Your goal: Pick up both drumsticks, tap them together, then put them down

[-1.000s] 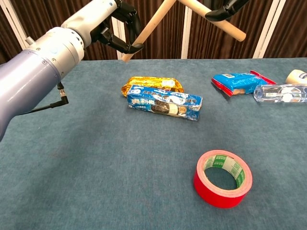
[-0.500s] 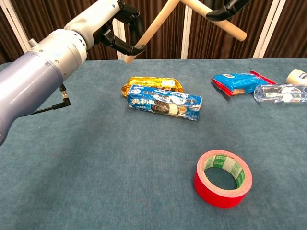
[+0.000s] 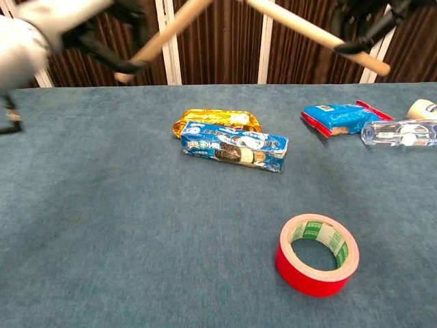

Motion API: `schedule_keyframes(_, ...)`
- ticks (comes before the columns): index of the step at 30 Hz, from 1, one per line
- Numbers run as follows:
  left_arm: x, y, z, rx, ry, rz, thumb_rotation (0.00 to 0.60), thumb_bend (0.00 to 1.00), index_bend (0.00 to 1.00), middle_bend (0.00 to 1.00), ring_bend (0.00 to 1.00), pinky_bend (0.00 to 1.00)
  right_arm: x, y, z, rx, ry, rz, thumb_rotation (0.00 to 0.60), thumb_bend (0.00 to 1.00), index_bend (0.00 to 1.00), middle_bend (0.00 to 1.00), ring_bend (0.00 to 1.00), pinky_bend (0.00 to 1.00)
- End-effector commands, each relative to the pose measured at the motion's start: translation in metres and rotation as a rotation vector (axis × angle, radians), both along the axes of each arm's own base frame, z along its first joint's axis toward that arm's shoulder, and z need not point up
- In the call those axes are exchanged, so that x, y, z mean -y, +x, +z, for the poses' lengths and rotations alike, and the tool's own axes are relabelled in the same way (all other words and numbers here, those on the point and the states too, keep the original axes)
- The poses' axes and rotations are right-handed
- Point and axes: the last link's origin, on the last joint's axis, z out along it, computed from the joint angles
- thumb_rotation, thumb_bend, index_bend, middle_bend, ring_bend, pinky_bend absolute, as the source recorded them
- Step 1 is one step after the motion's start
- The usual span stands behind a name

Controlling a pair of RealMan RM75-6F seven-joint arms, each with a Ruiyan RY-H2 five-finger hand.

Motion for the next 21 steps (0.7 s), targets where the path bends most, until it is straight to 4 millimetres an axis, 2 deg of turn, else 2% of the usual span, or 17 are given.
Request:
schedule_keyframes(1, 0.010, -0.032, 0.025, -0.104, -0.001, 0.051, 0.600, 0.47, 0.67, 0.60, 0.13, 0.04, -0.012, -0.036, -0.009, -0.083, 0.013, 0.036, 0.600, 0.41, 0.85, 0.68, 0.58, 0.07)
schedule_keyframes(7, 0.026, -0.076, 0.041, -0.280, -0.026, 0.119, 0.600, 0.47, 0.67, 0.60, 0.13, 0.04, -0.033, -0.073, -0.022, -0.112, 0.059, 0.058, 0.600, 0.41, 0.85, 0.68, 0.58, 0.07)
schedule_keyframes(14, 0.039, -0.131, 0.030, -0.397, -0.086, 0.242, 0.600, 0.47, 0.67, 0.60, 0.13, 0.04, -0.050, -0.114, -0.049, -0.219, 0.084, 0.123, 0.600, 0.41, 0.86, 0.68, 0.58, 0.07)
schedule_keyframes(21, 0.034, -0.154, 0.016, -0.459, -0.124, 0.268, 0.600, 0.47, 0.67, 0.60, 0.13, 0.04, -0.050, -0.140, -0.063, -0.327, 0.069, 0.228, 0.600, 0.41, 0.86, 0.68, 0.58, 0.07)
